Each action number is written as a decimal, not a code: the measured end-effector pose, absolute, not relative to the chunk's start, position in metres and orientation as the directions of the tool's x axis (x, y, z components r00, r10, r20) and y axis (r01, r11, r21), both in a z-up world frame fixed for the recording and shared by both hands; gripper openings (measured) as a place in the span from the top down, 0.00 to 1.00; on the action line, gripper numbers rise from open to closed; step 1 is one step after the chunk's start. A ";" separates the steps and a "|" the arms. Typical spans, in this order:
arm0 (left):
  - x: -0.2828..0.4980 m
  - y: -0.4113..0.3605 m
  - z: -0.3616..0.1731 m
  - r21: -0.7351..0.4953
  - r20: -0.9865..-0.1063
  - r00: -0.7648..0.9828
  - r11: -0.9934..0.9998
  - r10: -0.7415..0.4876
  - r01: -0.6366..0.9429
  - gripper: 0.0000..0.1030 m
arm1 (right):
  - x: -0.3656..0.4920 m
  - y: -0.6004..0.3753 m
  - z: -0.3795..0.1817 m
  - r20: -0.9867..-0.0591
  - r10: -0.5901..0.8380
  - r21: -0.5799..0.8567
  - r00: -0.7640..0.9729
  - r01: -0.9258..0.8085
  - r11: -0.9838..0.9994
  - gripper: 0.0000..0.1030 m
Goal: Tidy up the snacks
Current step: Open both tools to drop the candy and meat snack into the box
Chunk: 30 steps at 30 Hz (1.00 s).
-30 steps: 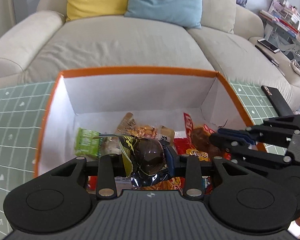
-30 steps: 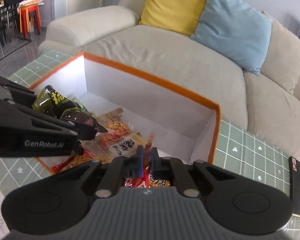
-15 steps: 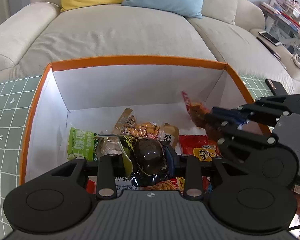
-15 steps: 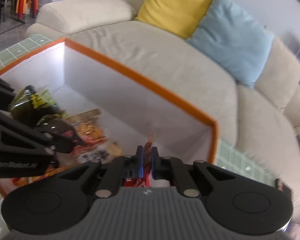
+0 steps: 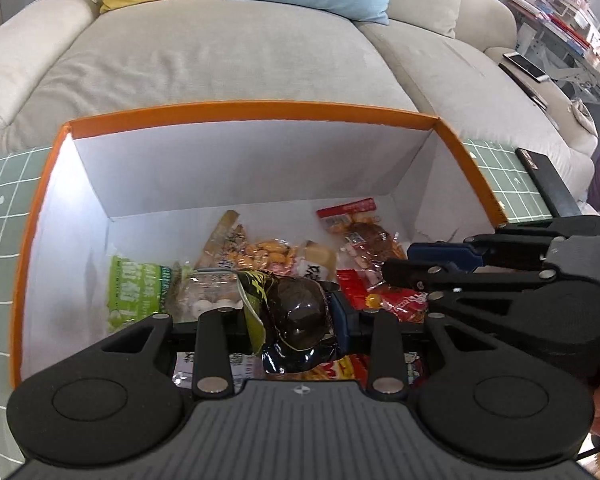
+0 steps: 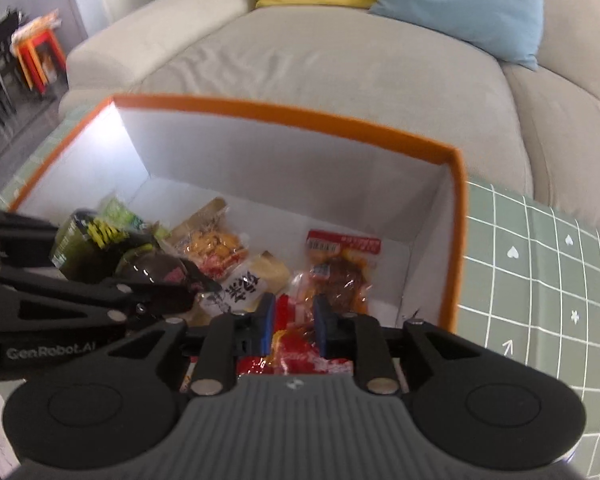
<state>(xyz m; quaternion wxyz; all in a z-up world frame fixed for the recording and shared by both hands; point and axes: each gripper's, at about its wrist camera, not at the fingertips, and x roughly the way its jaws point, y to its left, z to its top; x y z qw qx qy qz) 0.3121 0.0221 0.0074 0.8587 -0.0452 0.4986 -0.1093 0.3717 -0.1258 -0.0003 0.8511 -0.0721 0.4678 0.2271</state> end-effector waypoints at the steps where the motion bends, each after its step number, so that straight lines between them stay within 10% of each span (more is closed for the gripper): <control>1: 0.313 0.019 0.007 -0.181 -0.849 0.476 0.972 -0.231 0.148 0.62 | 0.370 -0.129 0.004 -0.822 0.328 0.099 0.465 -0.450 0.887 0.81; 12: 0.316 0.009 -0.001 -0.222 -0.864 0.433 0.966 -0.259 0.135 0.60 | 0.351 -0.145 0.021 -0.803 0.311 0.064 0.508 -0.446 0.893 0.73; 20: 0.305 0.014 0.013 -0.216 -0.856 0.456 0.970 -0.243 0.113 0.40 | 0.339 -0.148 0.018 -0.809 0.303 0.053 0.504 -0.451 0.891 0.70; 30: 0.262 0.020 0.054 -0.181 -0.819 0.529 0.975 -0.222 0.129 0.23 | 0.307 -0.153 0.036 -0.783 0.316 0.059 0.536 -0.442 0.895 0.35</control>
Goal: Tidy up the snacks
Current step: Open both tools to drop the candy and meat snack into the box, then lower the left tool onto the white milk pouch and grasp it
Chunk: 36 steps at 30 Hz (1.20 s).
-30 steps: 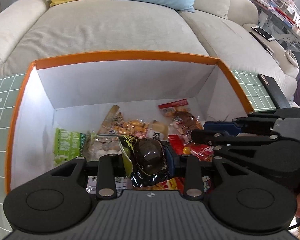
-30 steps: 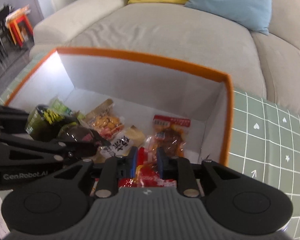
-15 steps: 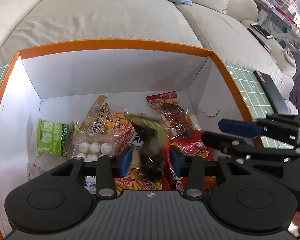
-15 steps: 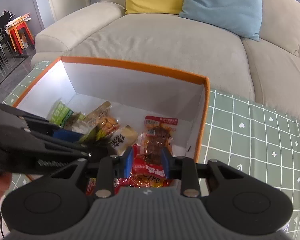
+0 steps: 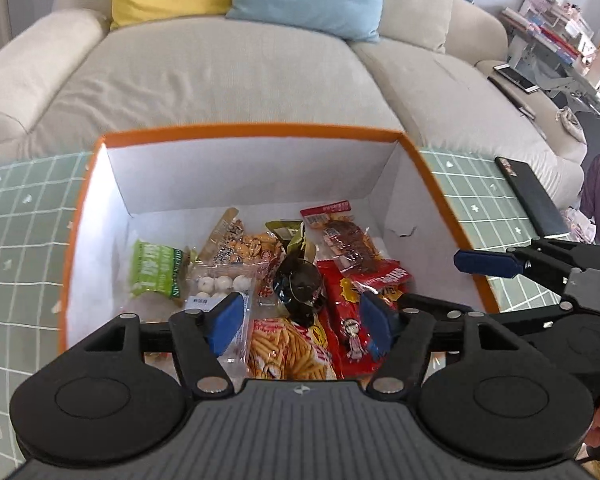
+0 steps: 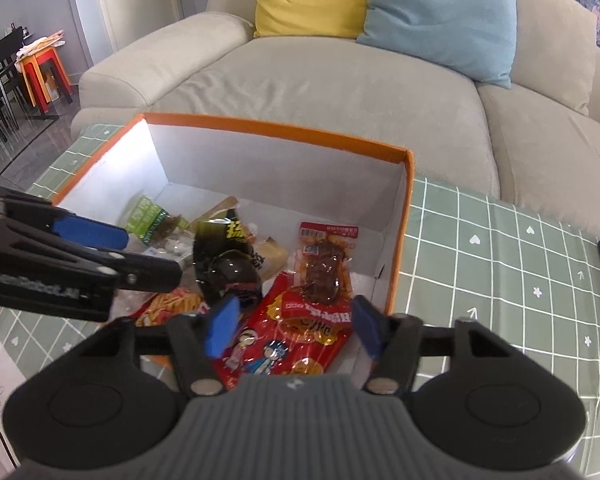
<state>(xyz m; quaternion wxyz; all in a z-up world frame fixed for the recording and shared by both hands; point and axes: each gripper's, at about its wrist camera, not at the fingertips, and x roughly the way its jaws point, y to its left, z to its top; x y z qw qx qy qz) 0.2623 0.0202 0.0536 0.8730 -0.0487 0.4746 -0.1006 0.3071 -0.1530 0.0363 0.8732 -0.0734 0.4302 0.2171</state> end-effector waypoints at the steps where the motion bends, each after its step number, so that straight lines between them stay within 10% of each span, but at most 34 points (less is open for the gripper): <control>1: 0.256 0.020 0.058 -0.173 -0.813 0.539 0.975 -0.220 0.136 0.21 | 0.303 -0.153 0.039 -0.779 0.319 0.059 0.540 -0.442 0.895 0.32; 18: 0.151 0.015 0.103 -0.122 -0.701 0.678 0.974 -0.221 0.191 0.24 | 0.198 -0.179 0.069 -0.683 0.352 0.148 0.640 -0.351 0.925 0.15; 36: 0.087 0.016 0.017 -0.235 -0.747 0.604 0.960 -0.278 0.152 0.25 | 0.097 -0.185 0.002 -0.668 0.250 0.097 0.701 -0.251 0.963 0.13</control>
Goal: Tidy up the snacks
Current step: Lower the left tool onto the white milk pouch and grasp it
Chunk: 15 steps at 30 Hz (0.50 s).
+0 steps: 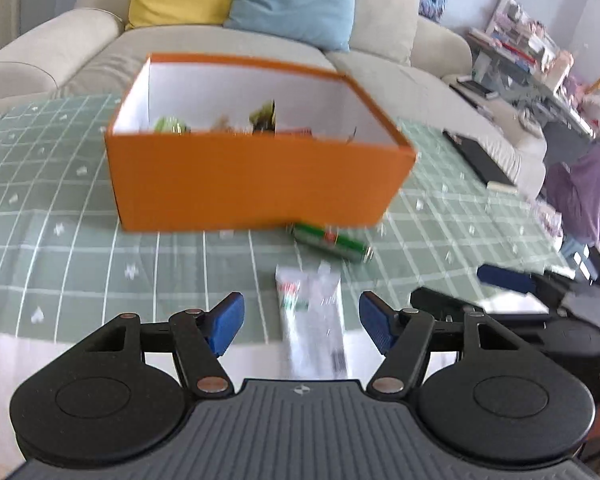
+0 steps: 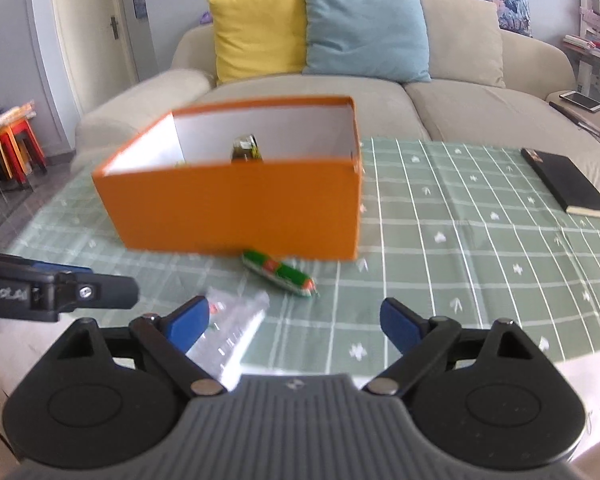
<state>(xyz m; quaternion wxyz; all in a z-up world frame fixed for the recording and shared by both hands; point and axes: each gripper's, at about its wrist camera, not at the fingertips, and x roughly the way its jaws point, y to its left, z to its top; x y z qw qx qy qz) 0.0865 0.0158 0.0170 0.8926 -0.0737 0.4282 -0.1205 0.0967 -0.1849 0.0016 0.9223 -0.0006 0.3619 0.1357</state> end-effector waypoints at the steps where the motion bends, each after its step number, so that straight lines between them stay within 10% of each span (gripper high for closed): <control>1: 0.085 0.015 0.013 -0.226 -0.749 0.602 0.961 -0.278 0.162 0.25 | 0.097 -0.184 -0.005 -0.675 0.236 0.077 0.699 -0.252 0.965 0.15; 15: 0.090 -0.013 -0.033 -0.150 -0.804 0.543 0.967 -0.242 0.208 0.19 | 0.109 -0.186 -0.028 -0.710 0.142 0.002 0.689 -0.200 0.980 0.21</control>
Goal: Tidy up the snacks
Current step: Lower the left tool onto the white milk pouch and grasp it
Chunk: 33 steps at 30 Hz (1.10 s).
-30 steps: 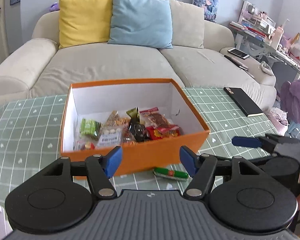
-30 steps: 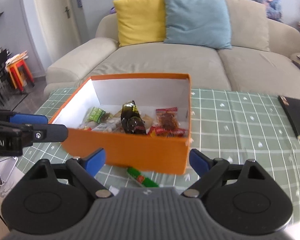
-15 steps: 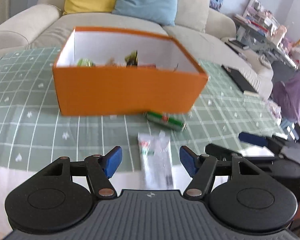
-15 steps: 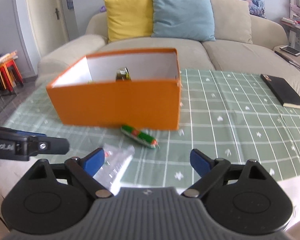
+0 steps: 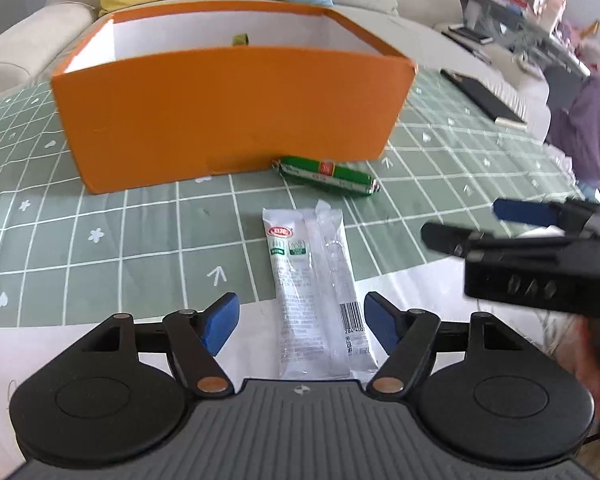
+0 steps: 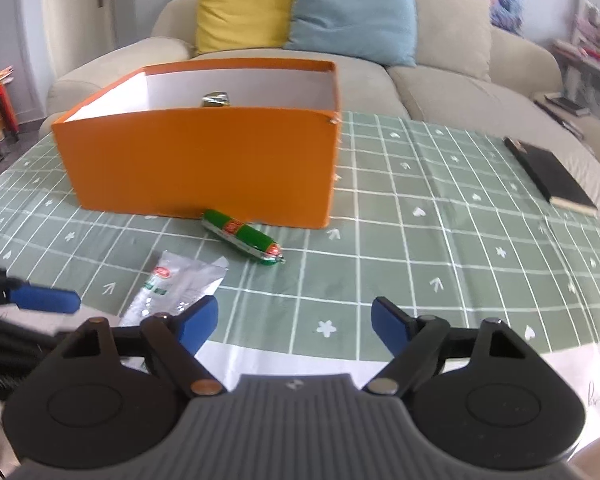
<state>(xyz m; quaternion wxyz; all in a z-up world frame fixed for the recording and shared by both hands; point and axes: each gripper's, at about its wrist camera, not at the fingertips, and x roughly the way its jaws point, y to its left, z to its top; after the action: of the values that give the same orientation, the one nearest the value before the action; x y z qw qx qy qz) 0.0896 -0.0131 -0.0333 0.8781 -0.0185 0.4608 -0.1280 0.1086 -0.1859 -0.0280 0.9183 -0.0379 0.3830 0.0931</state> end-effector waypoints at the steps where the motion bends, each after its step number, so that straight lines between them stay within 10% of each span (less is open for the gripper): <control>1: 0.091 -0.015 -0.036 -0.151 -0.807 0.538 0.966 -0.242 0.208 0.18 | 0.110 -0.188 -0.028 -0.713 0.136 0.005 0.688 -0.189 0.982 0.21; 13: 0.103 -0.044 -0.054 -0.080 -0.825 0.535 0.975 -0.182 0.209 0.19 | 0.124 -0.189 -0.037 -0.750 0.133 0.026 0.648 -0.172 0.985 0.21; 17: 0.105 -0.049 -0.054 -0.036 -0.818 0.555 0.977 -0.150 0.212 0.39 | 0.126 -0.185 -0.039 -0.757 0.144 0.024 0.638 -0.193 0.981 0.21; 33: 0.117 -0.006 -0.047 -0.026 -0.802 0.589 0.991 -0.097 0.128 0.46 | 0.137 -0.160 -0.042 -0.686 0.238 -0.042 0.687 -0.364 0.930 0.29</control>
<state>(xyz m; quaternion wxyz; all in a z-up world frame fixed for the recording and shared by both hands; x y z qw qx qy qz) 0.1165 -0.0061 -0.0470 0.8912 0.0173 0.4489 -0.0633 0.1370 -0.1596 -0.0422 0.9143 -0.0878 0.3595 0.1646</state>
